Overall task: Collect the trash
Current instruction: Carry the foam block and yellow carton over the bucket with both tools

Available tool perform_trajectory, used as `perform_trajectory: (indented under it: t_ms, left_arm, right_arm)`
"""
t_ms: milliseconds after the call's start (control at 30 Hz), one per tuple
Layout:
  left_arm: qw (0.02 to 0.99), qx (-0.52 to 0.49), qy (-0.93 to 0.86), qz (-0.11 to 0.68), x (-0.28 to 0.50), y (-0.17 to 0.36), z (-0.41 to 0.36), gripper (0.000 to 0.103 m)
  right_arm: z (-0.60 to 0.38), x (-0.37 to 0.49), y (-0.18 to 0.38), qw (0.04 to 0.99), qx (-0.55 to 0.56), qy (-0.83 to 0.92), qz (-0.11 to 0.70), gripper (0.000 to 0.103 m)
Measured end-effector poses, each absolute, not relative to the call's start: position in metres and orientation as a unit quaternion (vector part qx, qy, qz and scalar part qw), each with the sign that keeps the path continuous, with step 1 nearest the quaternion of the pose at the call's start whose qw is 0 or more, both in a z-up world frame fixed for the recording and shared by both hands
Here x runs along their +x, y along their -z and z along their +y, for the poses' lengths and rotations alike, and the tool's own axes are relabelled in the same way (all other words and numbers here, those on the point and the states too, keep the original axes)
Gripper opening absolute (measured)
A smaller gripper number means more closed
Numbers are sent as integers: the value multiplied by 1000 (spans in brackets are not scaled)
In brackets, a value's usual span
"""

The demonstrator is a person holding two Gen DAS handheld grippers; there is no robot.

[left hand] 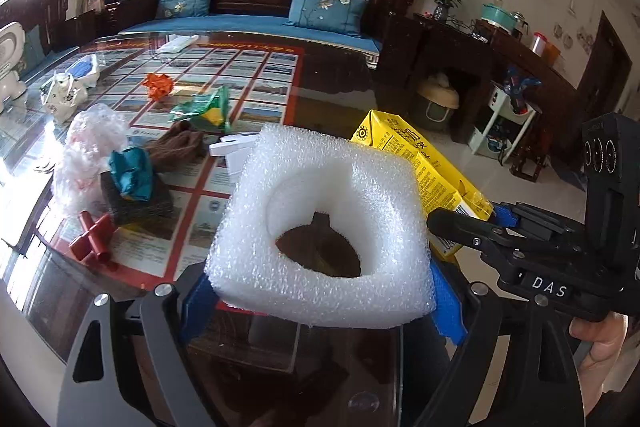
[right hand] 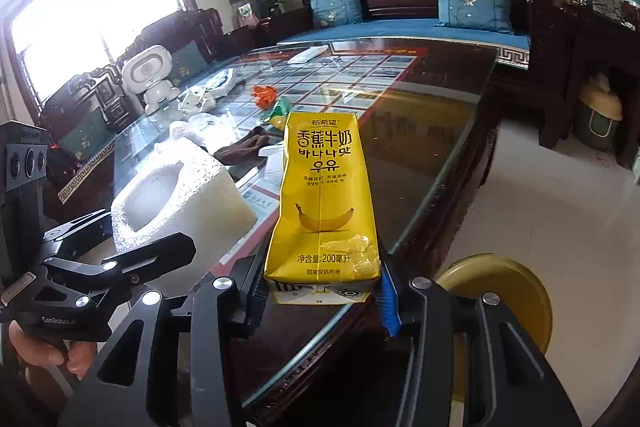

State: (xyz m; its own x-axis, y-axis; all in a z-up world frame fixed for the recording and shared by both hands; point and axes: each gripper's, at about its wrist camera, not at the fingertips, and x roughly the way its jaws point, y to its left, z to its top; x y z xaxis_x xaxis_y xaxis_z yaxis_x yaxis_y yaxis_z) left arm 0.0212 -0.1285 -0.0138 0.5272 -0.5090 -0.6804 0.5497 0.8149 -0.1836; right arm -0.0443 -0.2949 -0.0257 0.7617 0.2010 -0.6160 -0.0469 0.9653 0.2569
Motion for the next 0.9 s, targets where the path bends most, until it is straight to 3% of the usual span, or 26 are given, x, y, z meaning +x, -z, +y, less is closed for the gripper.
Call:
perform_trajectory:
  t_ms: [400,900]
  left_arm:
    - [833,76,373,402,22,29,-251,87]
    - [773,164,400,464,39,101,-380,86]
  right_arm:
    - [-396,-91,58,923,175,21,343,44]
    - [-489,-112,131,884,253,106,378,44]
